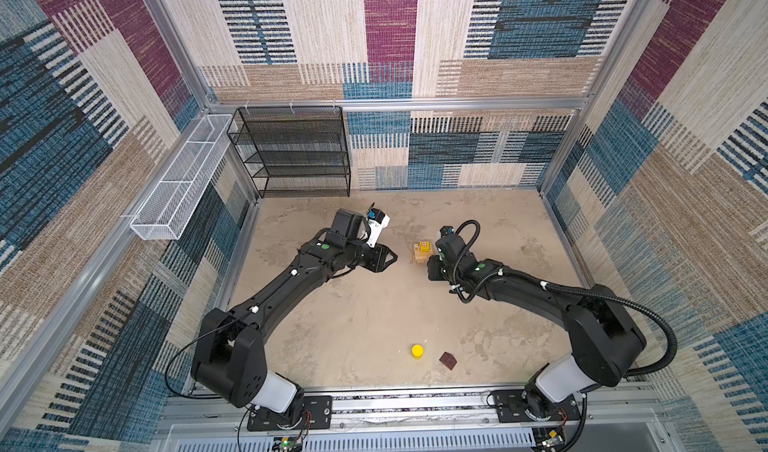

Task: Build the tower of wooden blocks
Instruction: 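Position the small wooden cube above the stack with the right gripper, then lower the small wooden cube onto the stack beside the yellow cube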

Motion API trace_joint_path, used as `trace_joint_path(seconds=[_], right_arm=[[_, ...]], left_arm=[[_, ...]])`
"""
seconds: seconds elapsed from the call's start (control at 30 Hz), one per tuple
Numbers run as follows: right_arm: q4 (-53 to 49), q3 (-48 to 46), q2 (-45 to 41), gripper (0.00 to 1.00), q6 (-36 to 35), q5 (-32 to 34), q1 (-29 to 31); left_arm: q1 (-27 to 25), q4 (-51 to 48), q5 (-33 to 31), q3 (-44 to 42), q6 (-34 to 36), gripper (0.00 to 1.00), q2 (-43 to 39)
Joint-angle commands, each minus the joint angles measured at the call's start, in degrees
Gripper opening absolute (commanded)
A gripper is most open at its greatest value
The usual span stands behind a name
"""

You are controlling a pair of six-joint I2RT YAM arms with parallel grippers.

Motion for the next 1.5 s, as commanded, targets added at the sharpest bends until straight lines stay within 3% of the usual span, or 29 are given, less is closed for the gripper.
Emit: trace_joint_path(seconds=[0.0,1.47], right_arm=[[0.3,0.8,0.3,0.00,0.1,0.7,0.0],[-2.8,9.7,10.1,0.03,-0.7,4.1,-0.1]], left_arm=[[-0.1,-0.9,-0.1,0.3,0.9,0.43,-0.4],[-0.3,-2.3,-0.8,1.0,1.2,0.43,1.5]])
